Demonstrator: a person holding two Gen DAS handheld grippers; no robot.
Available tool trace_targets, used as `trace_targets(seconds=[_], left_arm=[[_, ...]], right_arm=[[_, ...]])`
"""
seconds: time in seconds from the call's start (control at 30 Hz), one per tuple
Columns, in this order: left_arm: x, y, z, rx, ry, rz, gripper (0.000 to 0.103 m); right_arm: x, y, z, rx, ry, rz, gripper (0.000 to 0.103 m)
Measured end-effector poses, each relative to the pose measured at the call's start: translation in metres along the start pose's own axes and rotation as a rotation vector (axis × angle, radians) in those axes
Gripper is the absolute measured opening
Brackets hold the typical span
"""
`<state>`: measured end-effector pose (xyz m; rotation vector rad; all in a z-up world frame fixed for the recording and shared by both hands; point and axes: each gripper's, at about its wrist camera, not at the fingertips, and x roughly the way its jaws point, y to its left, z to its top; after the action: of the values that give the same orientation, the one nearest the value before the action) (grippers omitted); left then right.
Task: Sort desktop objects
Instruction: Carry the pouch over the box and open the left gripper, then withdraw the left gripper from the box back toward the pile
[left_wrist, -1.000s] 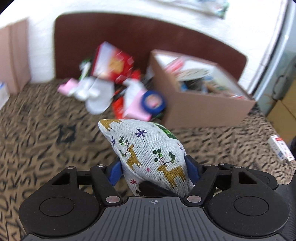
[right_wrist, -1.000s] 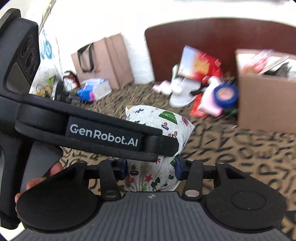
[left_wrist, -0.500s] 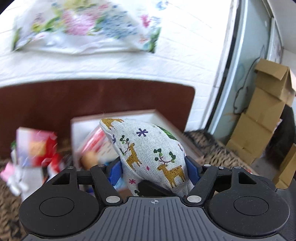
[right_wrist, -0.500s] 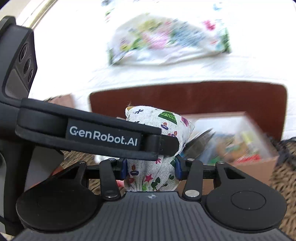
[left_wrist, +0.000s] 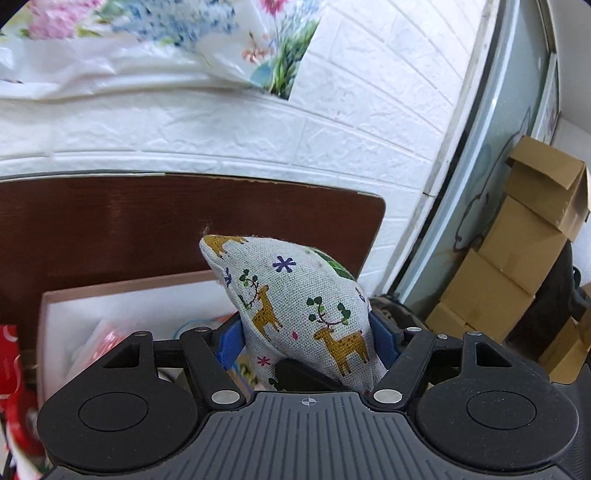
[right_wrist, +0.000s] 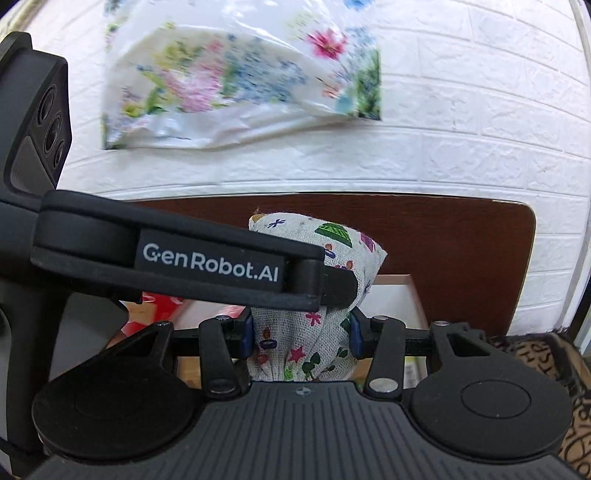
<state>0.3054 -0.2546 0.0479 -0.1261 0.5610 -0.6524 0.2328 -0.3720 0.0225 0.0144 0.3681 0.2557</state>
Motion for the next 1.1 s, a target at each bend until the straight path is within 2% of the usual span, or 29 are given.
trace_targets(seconds=[0.3,0.43,0.5,0.57,0.67,0.83,1.1], left_arm=[[0.059,0.019,0.016,-0.002,0.031,0.029,0.078],[0.072,0.022,0.017,0.032,0.041,0.06,0.091],[0.074,0.024,0.015,0.034,0.063,0.064,0.1],[0.071,0.026,0.012,0.026,0.064,0.067,0.103],[0.068,0.026,0.007,0.026,0.076,0.071,0.103],[0.059,0.015,-0.007,0.072,0.071,0.114,0.103],[0.028,0.002,-0.017,0.086,0.044,0.16,0.103]], right_arm=[[0.054,-0.031,0.01,-0.025,0.037,-0.031,0.051],[0.072,-0.041,0.011,-0.008,0.057,-0.046,0.052],[0.082,-0.042,0.009,-0.017,0.085,-0.051,0.058],[0.084,-0.04,0.007,-0.047,0.081,-0.076,0.081],[0.078,-0.034,0.002,-0.119,0.06,-0.167,0.097],[0.071,-0.03,-0.005,-0.143,0.1,-0.207,0.101],[0.051,-0.019,-0.011,-0.103,0.138,-0.188,0.102]])
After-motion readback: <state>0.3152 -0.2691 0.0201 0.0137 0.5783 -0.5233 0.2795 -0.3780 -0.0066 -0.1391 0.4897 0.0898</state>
